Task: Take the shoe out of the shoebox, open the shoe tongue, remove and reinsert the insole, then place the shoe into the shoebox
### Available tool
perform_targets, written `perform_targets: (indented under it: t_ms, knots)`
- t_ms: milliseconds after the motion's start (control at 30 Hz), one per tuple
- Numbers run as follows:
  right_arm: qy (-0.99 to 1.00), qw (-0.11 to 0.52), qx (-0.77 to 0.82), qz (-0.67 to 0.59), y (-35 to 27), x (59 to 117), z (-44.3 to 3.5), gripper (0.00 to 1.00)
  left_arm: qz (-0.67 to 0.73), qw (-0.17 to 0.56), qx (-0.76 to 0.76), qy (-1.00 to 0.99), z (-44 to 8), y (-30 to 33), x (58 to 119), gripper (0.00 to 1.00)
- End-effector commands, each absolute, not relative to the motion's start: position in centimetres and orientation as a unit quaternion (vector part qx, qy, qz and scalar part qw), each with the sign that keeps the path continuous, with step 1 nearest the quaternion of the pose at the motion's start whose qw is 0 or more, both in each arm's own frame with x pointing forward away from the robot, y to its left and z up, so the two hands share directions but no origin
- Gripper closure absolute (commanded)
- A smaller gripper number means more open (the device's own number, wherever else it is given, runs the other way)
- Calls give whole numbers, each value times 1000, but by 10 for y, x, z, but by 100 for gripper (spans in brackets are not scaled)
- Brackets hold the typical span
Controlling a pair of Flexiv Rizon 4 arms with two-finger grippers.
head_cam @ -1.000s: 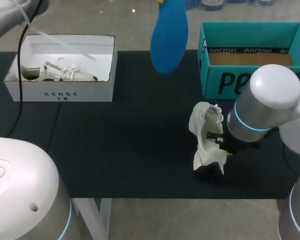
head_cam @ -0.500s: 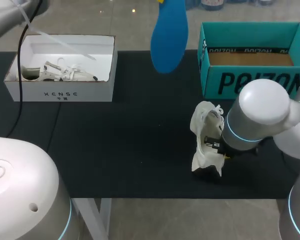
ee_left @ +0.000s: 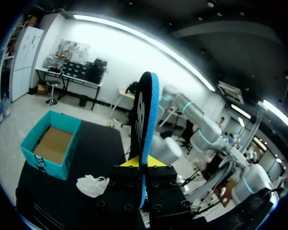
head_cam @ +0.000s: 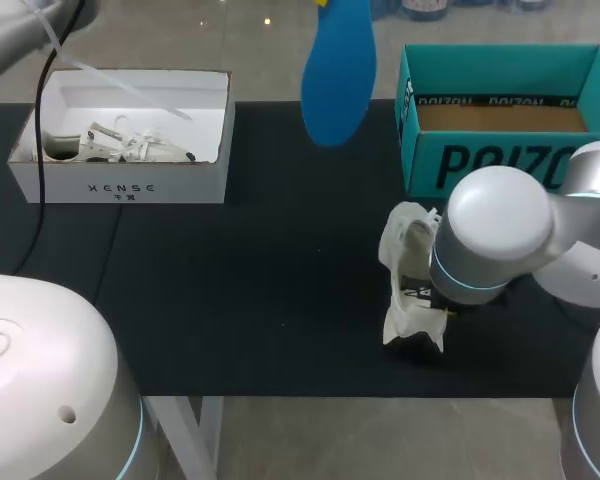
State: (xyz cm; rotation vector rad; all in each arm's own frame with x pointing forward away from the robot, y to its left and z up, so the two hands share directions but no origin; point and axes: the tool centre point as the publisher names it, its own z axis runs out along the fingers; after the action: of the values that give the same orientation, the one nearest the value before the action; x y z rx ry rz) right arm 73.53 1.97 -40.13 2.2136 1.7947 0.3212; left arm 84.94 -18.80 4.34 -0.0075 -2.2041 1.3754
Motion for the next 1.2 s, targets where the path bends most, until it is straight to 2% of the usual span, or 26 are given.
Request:
perform_targets:
  t_ms: [33,833,867,900,933,1200]
  knots:
    - [622,143,761,116,21,733,-394,100,509,268,-3,-818,44,-187,849,100]
    - [630,145,756,107,26,742,-406,100,509,268,-3,-818,44,-187,849,100]
    - [628,146,757,105,27,741,-404,64,509,268,-3,-818,44,-187,849,100]
    - [626,148,758,105,26,741,-402,13,509,268,-3,-818,44,-187,849,100]
    - [625,150,758,107,26,740,-399,0,509,268,-3,-818,44,-187,849,100]
    - [616,166,762,112,20,732,-371,0,509,268,-3,-818,44,-187,849,100]
